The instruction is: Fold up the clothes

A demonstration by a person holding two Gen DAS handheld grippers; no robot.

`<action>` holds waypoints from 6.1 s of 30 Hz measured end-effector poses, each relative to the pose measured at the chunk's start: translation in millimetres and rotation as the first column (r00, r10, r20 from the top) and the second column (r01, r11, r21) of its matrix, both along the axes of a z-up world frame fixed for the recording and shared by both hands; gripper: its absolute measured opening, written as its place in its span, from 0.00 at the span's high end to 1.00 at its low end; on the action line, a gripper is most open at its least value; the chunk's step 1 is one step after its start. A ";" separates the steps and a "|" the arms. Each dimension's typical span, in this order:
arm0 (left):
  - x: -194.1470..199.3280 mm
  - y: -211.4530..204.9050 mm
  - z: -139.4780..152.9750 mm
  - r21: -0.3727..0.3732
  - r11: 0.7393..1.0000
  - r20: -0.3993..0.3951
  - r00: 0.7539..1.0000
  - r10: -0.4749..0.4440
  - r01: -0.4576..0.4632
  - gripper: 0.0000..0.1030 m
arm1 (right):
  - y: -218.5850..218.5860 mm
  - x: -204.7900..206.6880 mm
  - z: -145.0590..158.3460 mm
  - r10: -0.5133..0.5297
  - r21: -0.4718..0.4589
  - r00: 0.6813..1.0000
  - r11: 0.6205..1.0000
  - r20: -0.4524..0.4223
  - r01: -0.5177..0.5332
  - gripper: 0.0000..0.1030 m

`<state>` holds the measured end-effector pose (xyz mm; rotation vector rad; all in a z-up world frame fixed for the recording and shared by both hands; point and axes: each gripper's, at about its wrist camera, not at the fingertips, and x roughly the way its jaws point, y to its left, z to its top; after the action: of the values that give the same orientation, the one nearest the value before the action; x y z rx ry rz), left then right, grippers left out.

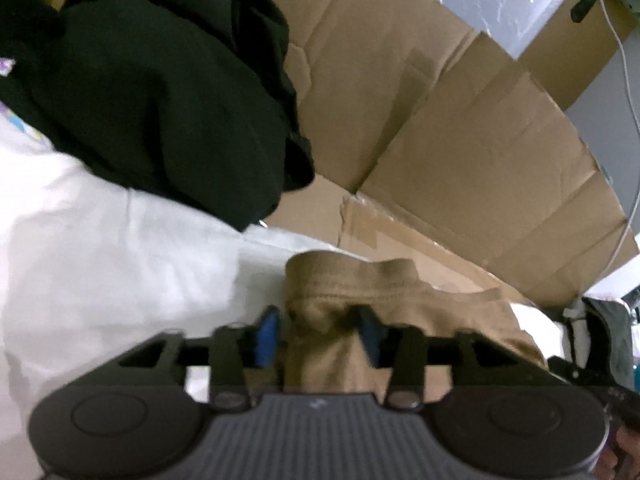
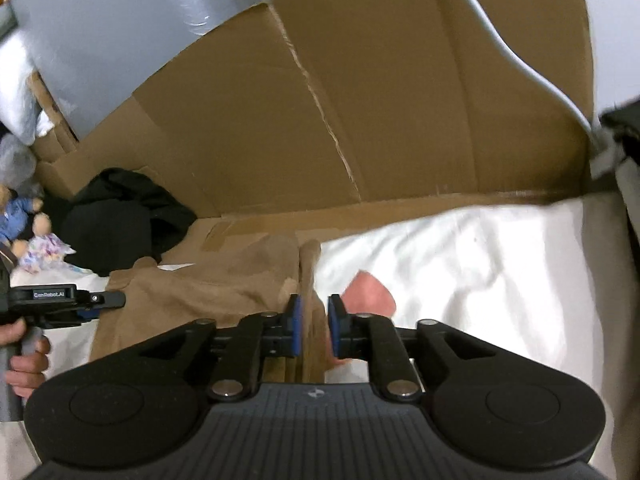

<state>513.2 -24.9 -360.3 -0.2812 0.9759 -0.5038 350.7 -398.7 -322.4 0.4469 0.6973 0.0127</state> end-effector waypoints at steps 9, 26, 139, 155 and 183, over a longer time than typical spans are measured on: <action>-24.2 -2.8 11.1 0.046 0.998 -0.021 0.999 -0.046 0.047 0.46 | 29.1 -3.6 -4.5 0.191 -0.099 0.975 0.974 -0.118 -0.203 0.53; -50.6 10.4 12.7 0.108 0.993 -0.050 0.998 -0.038 0.044 0.46 | 0.0 -25.4 -1.6 0.117 0.063 0.991 0.992 -0.065 -0.113 0.52; 4.4 13.4 -51.8 -0.322 0.935 -0.245 0.940 -0.235 0.150 0.54 | -15.2 59.3 -68.4 0.308 0.486 0.940 0.850 -0.149 -0.202 0.34; 7.8 13.0 -55.9 -0.314 0.943 -0.255 0.946 -0.200 0.115 0.71 | -24.7 66.6 -85.4 0.303 0.531 0.943 0.826 -0.135 -0.189 0.71; -85.7 -1.9 71.0 -0.204 0.970 -0.031 0.989 -0.141 0.132 0.88 | 24.1 -11.0 40.2 0.238 0.239 0.969 0.947 -0.072 -0.215 0.84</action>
<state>427.5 -26.8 -289.3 -0.4102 0.9943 -0.7273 339.6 -374.6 -282.1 0.5893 0.8479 0.2931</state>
